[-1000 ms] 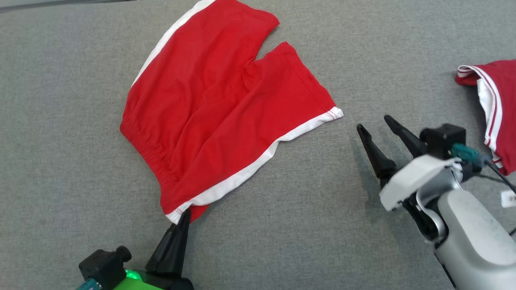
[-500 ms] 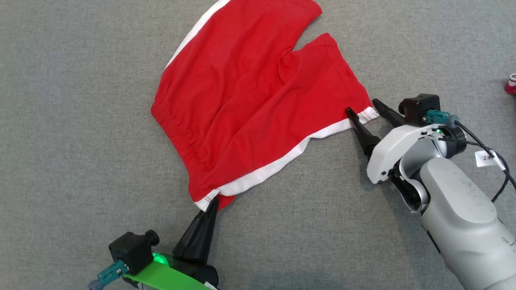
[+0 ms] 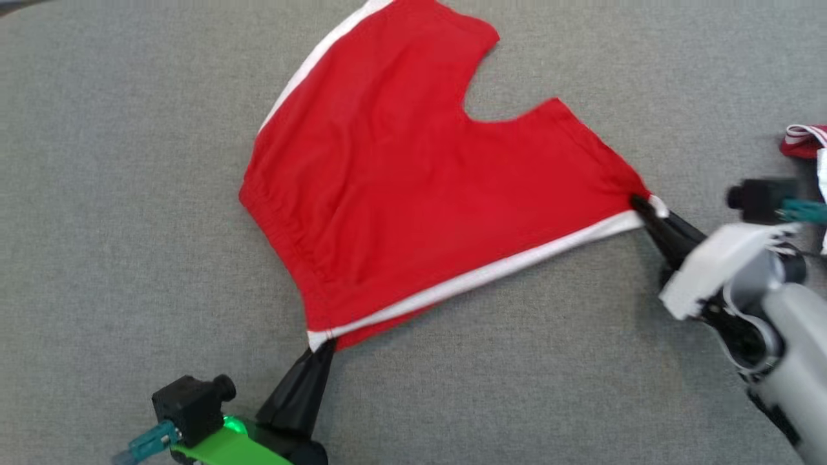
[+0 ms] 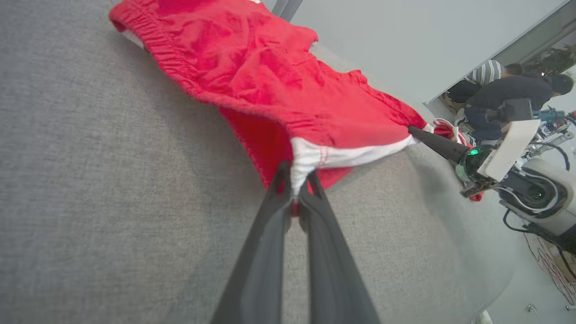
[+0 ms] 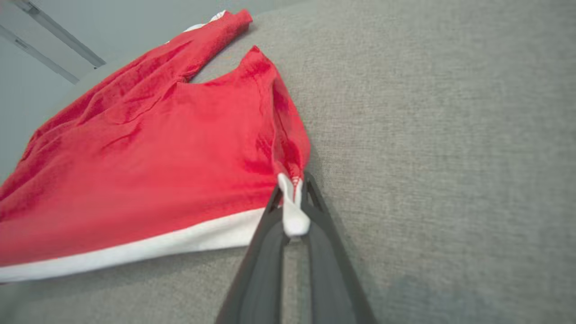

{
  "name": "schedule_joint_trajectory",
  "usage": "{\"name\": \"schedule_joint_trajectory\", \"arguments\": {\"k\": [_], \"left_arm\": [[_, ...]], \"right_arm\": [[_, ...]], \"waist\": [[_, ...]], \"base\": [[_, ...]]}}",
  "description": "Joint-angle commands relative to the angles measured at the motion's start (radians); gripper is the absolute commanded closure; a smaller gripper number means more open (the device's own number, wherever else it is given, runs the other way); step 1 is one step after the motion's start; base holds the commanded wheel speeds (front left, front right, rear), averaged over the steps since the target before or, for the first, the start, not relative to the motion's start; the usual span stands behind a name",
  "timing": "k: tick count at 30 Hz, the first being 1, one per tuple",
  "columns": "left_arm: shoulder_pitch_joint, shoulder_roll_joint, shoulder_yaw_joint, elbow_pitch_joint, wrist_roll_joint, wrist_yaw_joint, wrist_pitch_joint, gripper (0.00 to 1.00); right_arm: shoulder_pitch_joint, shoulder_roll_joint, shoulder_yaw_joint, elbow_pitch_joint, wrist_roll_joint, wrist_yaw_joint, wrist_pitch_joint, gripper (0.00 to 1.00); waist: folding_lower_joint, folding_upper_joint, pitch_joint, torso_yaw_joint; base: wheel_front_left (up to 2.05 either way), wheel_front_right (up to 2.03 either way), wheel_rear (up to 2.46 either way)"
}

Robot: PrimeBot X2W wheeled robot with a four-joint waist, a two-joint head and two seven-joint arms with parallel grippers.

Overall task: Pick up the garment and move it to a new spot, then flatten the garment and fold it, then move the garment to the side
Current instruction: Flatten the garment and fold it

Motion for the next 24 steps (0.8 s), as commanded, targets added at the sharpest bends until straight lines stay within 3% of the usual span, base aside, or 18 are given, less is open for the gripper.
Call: {"name": "schedule_joint_trajectory", "arguments": {"k": [1, 7, 12, 15, 19, 24], "left_arm": [[0.024, 0.017, 0.004, -0.024, -0.014, 0.011, 0.015, 1.00], [0.135, 0.066, 0.006, -0.169, -0.066, 0.062, 0.083, 1.00], [0.227, 0.057, -0.002, -0.260, -0.110, 0.097, 0.090, 1.00], [0.245, 0.057, 0.002, -0.290, -0.136, 0.094, 0.091, 1.00], [0.162, 0.053, 0.007, -0.325, -0.156, 0.103, 0.143, 1.00], [0.023, 0.037, 0.049, -0.341, -0.204, 0.134, 0.224, 1.00]], "right_arm": [[0.043, -0.032, -0.025, -0.029, 0.043, -0.002, 0.008, 1.00], [0.314, -0.162, -0.172, -0.244, 0.207, -0.003, 0.023, 1.00], [0.568, -0.188, -0.306, -0.457, 0.263, -0.003, 0.013, 1.00], [0.624, -0.177, -0.377, -0.563, 0.257, -0.003, 0.033, 1.00], [0.475, -0.137, -0.404, -0.646, 0.242, -0.002, 0.168, 1.00], [0.159, -0.072, -0.397, -0.558, 0.163, -0.001, 0.370, 1.00]], "waist": [[0.0000, 0.0026, -0.018, -0.003], [0.0000, 0.0026, -0.026, -0.007], [0.0000, 0.0026, 0.007, -0.012], [0.0000, 0.0026, 0.036, -0.016], [0.0000, 0.0026, 0.115, -0.008], [0.0000, 0.0026, 0.197, 0.034]], "base": [[0.00, 0.00, 0.00], [0.00, 0.00, 0.00], [0.00, 0.00, 0.00], [0.00, 0.00, 0.00], [0.00, 0.00, 0.00], [0.00, 0.00, 0.00]]}}
